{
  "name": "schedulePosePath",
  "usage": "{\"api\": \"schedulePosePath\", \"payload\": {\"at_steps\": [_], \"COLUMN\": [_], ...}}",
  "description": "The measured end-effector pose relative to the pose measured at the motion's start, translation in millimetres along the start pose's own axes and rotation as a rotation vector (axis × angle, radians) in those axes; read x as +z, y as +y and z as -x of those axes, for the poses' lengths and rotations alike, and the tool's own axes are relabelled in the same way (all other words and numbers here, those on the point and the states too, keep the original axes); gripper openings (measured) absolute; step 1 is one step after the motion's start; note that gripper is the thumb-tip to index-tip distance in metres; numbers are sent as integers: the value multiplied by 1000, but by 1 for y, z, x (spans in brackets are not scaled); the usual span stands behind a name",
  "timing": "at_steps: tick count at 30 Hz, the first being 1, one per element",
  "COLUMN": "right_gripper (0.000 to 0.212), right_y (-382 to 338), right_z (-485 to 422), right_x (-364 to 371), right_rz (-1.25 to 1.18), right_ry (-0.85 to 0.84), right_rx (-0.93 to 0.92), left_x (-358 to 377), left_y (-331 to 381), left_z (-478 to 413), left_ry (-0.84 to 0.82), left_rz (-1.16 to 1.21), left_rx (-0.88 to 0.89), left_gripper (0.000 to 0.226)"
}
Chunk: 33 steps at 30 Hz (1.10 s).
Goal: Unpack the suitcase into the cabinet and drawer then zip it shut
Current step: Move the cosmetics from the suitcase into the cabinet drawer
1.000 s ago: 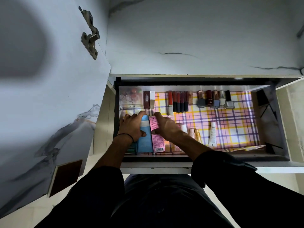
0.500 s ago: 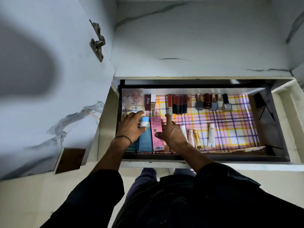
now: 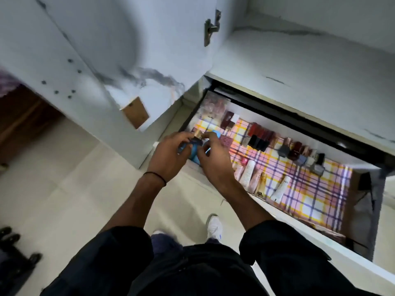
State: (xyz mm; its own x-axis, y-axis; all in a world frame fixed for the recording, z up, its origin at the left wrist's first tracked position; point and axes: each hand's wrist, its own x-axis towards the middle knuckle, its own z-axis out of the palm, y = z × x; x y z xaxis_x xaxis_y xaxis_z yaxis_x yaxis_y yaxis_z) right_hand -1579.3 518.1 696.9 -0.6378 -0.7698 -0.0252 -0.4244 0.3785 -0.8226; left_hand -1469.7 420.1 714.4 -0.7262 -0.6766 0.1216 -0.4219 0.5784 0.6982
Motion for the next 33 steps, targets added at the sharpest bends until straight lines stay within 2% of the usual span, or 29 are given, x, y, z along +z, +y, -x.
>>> {"api": "schedulePosePath", "payload": {"at_steps": [3,5,10,14,17,19,23,29,33], "right_gripper": [19,18,18,17,18,18,18,18,16], "right_y": [-43,-67,-144,-210,-254,-283,-326,-377,-416], "right_z": [21,35,111,214,283,322,379,433,468], "right_x": [34,62,183,302,373,423,517,671,770], "right_rz": [-37,-31,0,12,28,48,144,210,267], "right_ry": [-29,-93,-416,-812,-1053,-1209,-1411,-1492,-1510], "right_rx": [-174,-227,-293,-397,-453,-460,-494,-425,-355], "left_x": [-41,-69,-158,-217,-245,-266,-306,-381,-440], "left_y": [-17,-36,-116,-172,-194,-212,-258,-366,-448], "left_z": [44,78,233,395,491,545,627,711,756], "left_ry": [146,231,442,704,839,941,1117,1157,1021], "left_rz": [28,35,71,96,131,179,207,278,339], "left_rx": [-102,-191,-472,-786,-982,-1064,-1177,-1289,-1400], "left_gripper": [25,23,22,18,17,17,19,17,20]}}
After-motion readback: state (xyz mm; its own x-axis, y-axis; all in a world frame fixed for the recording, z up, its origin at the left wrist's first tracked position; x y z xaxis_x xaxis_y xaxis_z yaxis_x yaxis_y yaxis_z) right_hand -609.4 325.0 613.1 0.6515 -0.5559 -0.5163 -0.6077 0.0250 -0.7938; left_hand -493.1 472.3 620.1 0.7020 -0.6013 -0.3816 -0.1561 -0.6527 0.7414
